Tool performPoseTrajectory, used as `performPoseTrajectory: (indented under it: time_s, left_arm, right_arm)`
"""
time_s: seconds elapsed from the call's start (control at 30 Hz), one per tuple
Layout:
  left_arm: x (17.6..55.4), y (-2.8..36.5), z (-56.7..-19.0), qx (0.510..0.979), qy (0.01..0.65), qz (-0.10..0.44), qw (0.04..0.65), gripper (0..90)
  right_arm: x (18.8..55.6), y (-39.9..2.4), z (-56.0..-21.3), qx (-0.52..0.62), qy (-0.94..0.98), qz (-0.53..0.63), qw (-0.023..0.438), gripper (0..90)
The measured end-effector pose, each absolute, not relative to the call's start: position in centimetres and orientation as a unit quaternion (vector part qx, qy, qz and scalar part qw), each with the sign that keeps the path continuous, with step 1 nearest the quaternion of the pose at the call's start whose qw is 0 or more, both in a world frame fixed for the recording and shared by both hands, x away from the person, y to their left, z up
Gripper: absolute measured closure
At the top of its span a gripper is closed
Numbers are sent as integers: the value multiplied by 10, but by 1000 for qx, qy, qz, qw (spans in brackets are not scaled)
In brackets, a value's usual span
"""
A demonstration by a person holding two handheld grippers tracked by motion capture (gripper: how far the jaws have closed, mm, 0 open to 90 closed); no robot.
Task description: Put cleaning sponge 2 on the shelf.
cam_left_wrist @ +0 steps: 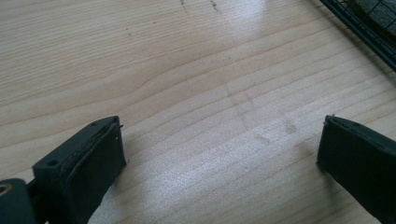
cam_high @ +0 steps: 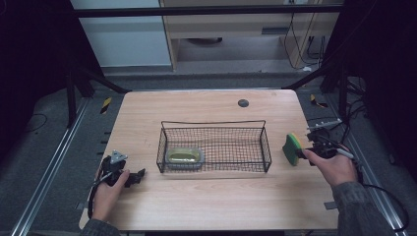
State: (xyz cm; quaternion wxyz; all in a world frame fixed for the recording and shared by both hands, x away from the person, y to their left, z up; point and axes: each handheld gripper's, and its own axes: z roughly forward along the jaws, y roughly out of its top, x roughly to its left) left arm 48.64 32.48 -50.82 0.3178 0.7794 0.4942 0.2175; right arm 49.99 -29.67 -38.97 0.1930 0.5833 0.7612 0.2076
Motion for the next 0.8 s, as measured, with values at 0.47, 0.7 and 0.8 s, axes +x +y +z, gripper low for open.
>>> performPoseTrajectory:
  time_s: [0.47, 0.7, 0.8]
  left_arm:
    - [487, 325, -508, 780, 493, 216, 319, 0]
    - [487, 325, -508, 781, 493, 214, 319, 0]
    - [487, 325, -508, 781, 492, 214, 318, 0]
  right_arm:
    - [543, -278, -398, 584, 778, 169, 161, 384]
    - [550, -278, -405, 587, 779, 160, 152, 422]
    - [552, -279, -406, 589, 779, 158, 149, 440]
